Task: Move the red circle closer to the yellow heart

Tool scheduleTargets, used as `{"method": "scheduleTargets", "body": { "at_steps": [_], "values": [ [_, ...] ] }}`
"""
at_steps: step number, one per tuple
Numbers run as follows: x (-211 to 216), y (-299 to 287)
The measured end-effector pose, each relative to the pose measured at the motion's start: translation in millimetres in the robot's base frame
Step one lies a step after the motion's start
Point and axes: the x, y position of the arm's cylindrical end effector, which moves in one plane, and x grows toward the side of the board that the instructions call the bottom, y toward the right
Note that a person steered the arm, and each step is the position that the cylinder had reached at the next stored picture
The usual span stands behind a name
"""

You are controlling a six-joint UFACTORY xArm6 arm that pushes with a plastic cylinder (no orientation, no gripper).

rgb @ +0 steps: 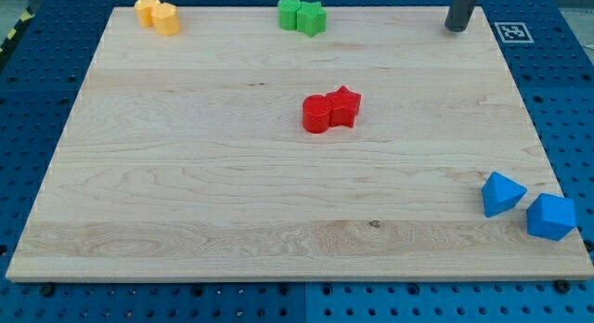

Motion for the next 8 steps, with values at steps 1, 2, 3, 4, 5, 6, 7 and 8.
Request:
{"method": "scheduleTargets", "body": {
  "at_steps": [1,2,3,4,5,6,7,8],
  "values": [
    [2.8,-1.0],
    [76.1,-28.2],
    [163.2,-55.1],
    [216.6,-81.8],
    [220.7,-110.3],
    [209.1,-154.5],
    [190.6,-196.0],
    [179.6,-235.7]
  ]
}}
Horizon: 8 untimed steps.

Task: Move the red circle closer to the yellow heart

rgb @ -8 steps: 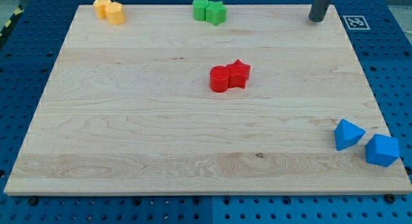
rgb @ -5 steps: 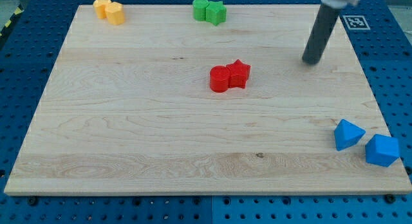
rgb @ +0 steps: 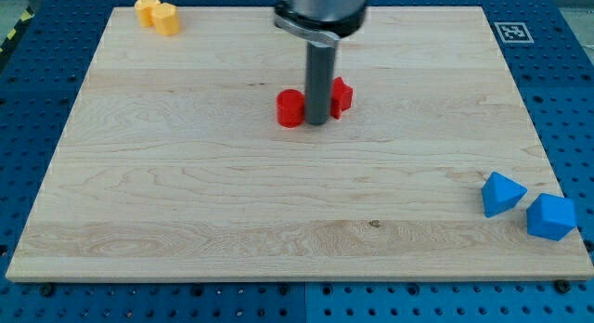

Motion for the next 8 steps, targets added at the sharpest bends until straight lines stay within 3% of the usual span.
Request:
{"method": "scheduleTargets", "body": {
  "at_steps": [2,4,6,8],
  "values": [
    [-7.7,-64.1],
    [-49.5,-110.8],
    [-46.8,-167.6],
    [-17.2,-176.7]
  ]
}}
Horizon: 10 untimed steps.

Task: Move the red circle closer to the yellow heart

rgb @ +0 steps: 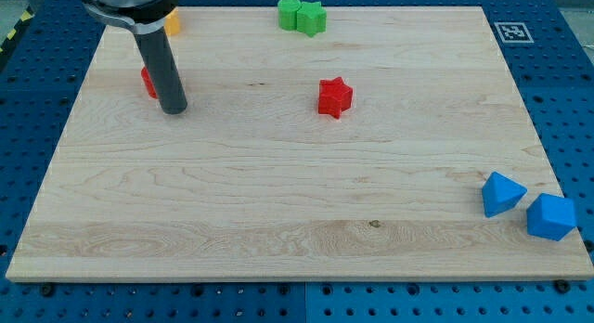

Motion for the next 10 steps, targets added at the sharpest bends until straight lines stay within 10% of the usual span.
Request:
{"method": "scheduleTargets", "body": {
  "at_steps": [10],
  "values": [
    [-58.8,-18.4]
  ]
}}
